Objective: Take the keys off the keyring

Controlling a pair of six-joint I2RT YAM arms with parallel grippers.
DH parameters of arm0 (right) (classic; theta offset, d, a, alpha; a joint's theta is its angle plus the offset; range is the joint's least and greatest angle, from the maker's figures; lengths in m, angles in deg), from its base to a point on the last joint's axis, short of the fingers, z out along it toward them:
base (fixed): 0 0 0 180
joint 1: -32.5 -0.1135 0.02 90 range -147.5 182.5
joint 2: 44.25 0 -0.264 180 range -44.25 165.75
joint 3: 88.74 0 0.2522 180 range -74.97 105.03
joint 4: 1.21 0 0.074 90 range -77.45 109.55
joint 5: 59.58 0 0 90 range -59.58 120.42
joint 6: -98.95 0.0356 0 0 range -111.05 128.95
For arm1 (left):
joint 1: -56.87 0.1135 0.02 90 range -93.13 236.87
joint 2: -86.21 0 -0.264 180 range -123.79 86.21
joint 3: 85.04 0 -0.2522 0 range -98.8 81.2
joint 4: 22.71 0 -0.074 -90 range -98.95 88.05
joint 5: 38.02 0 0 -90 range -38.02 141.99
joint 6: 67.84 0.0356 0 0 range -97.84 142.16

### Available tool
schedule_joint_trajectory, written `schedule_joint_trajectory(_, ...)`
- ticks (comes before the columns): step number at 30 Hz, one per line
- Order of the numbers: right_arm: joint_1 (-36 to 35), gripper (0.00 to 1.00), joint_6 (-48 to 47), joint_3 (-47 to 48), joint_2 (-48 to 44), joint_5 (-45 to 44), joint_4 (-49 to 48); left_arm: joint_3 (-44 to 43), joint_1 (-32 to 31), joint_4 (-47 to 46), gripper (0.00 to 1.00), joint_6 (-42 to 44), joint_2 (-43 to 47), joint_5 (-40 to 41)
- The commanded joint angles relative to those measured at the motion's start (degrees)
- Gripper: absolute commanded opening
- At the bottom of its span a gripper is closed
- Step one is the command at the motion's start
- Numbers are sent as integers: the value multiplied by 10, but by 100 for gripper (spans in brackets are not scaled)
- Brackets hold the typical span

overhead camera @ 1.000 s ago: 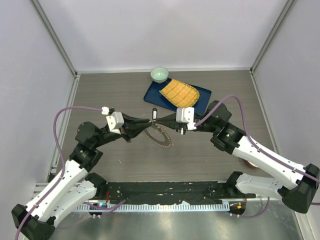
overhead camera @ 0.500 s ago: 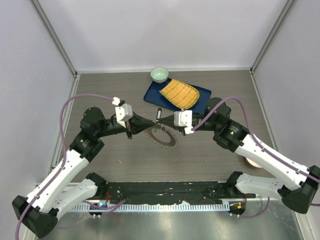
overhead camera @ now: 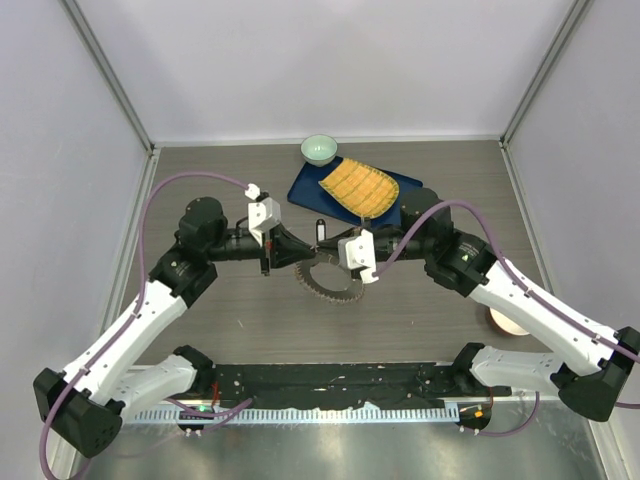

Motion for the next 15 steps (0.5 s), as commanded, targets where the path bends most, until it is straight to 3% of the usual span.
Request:
schedule_joint_trajectory(1, -8, 1, -78, 29, 15, 1, -33, -17, -16, -62, 0, -48, -4, -79)
schedule_joint_trajectory(8, -9, 4, -128, 25, 25, -18, -39, 2, -19, -144, 0, -129, -9, -92)
schedule_joint_trajectory(15, -12, 8, -150, 20, 34, -37, -64, 24, -20, -187, 0, -157, -11, -95)
